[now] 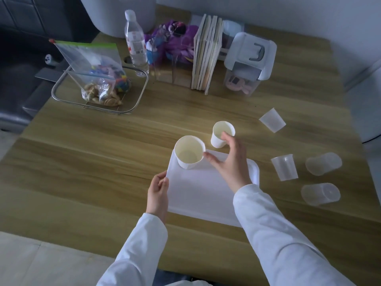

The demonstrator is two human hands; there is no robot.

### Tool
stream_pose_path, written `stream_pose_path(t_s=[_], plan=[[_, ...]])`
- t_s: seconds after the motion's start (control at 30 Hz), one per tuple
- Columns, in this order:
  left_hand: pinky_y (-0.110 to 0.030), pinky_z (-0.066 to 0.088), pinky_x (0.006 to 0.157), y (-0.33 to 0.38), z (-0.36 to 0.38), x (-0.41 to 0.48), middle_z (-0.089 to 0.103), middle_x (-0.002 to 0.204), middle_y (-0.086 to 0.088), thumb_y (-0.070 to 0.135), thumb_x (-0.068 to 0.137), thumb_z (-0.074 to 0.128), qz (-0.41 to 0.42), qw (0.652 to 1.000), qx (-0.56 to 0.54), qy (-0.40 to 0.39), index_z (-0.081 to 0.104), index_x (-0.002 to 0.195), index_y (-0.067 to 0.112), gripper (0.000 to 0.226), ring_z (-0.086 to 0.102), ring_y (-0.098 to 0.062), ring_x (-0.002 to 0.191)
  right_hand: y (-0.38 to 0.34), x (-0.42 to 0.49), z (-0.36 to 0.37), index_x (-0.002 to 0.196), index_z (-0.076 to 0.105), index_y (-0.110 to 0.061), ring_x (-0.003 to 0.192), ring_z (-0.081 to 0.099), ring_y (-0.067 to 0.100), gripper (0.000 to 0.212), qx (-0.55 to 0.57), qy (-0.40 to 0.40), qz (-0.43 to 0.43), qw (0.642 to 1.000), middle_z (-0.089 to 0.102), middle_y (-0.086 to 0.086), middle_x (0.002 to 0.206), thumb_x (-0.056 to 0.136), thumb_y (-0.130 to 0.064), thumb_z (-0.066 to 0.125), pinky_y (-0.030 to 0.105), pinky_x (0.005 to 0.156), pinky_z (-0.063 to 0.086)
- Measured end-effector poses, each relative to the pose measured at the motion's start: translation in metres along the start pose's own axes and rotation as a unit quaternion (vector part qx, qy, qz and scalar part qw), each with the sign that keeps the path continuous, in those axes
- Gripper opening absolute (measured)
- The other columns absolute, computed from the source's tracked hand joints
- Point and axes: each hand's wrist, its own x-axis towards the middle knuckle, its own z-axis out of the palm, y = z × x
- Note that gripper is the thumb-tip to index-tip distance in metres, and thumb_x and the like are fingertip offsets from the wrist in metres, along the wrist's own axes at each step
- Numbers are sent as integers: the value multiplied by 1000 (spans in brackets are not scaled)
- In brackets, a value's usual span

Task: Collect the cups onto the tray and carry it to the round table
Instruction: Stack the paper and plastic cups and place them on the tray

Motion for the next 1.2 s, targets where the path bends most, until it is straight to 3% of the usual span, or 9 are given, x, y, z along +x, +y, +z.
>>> stream_pose_path(t_s=[0.17,0.47,0.6,0.73,1.0,1.2], plan=[[-37,42,79,0,-19,14,64,84,-1,16,94,42,-3,999,4,38,60,91,32,24,54,-22,84,28,36,-10,123,47,-5,116,45,31,68,-49,52,38,997,52,15,120,67,-29,77,35,100,35],[-42,44,82,-2,-35,33,65,91,-6,16,94,42,-24,998,-1,62,61,93,32,25,56,-27,88,54,86,6,134,32,-2,127,30,32,89,-169,-46,72,982,43,16,134,65,-35,78,35,110,17],[-42,44,82,-2,-37,40,65,93,-6,18,94,43,-31,998,3,61,62,92,34,25,56,-26,88,59,92,17,135,30,-2,127,29,33,88,-153,-56,90,983,41,19,134,66,-29,78,36,111,16],[-44,45,82,-2,-36,43,66,94,-7,22,90,46,-31,998,1,53,63,92,35,21,57,-27,89,58,92,19,132,35,-2,125,32,34,83,-141,-37,72,987,43,21,130,65,-24,78,34,108,19],[-40,44,82,-5,-21,46,68,89,-4,23,91,45,-28,999,9,33,62,94,33,20,57,-25,87,16,95,-18,134,34,-9,125,33,28,85,-97,10,45,994,44,14,130,65,-32,78,32,105,26],[-38,42,79,-1,-3,42,66,86,-4,16,94,42,-24,1000,13,9,59,91,31,23,55,-24,84,-46,71,-39,132,39,-9,124,36,24,85,-86,-50,-56,993,47,10,130,62,-32,80,19,97,23]])
